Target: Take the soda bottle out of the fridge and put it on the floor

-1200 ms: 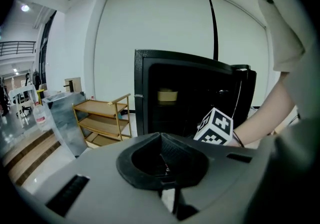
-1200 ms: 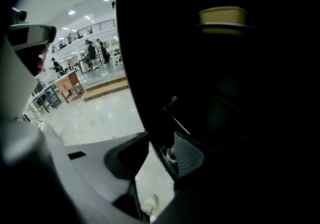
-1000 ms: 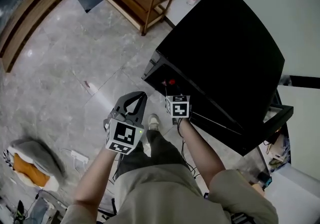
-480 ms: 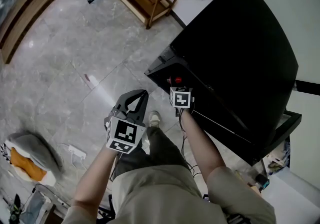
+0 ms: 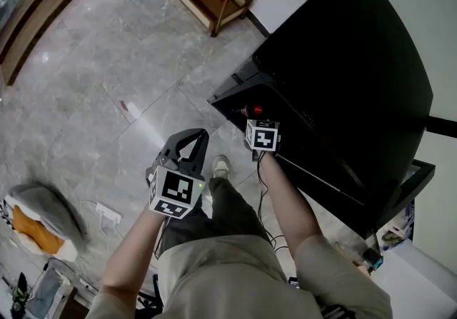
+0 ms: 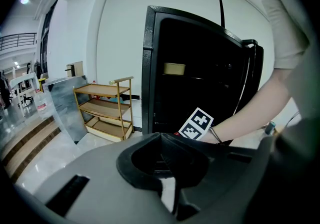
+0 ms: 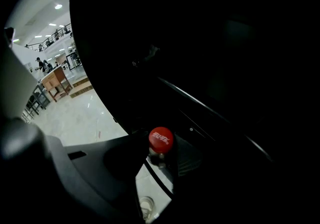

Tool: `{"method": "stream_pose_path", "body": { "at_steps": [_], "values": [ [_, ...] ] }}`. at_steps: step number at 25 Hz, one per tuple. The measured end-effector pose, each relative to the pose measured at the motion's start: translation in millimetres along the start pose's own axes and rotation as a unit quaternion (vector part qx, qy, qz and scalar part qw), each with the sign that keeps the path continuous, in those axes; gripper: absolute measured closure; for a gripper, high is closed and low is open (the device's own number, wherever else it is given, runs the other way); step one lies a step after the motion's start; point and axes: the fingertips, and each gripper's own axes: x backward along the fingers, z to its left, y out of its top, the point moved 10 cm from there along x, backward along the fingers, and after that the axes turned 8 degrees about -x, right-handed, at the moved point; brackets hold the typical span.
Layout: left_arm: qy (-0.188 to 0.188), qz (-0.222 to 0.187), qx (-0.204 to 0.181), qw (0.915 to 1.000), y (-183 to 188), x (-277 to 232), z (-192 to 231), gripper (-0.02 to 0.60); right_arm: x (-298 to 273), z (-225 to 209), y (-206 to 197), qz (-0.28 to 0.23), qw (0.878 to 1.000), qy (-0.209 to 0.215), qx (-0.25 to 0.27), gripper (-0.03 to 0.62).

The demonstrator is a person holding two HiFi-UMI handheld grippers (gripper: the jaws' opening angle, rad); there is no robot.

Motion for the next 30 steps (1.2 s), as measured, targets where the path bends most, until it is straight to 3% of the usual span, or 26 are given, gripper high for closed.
{"method": "stream_pose_path", "body": {
  "at_steps": [6, 17, 30],
  "values": [
    [0.005, 0.001, 0.006, 1.0000, 0, 11, 1, 0.575, 8, -3, 0, 0.011, 1.000, 0.006, -0.009, 0.480],
    [0.020, 0.002, 0.011, 0.9997, 14, 52, 3, 0.575, 72, 19, 20, 0.005, 0.999, 0.018, 0.034, 0.482],
    [0.078, -0.002, 0.029, 0.9966, 18, 126, 7, 0.575, 152, 89, 53, -0.024, 0.989, 0.087, 0.120, 0.482]
  ]
}}
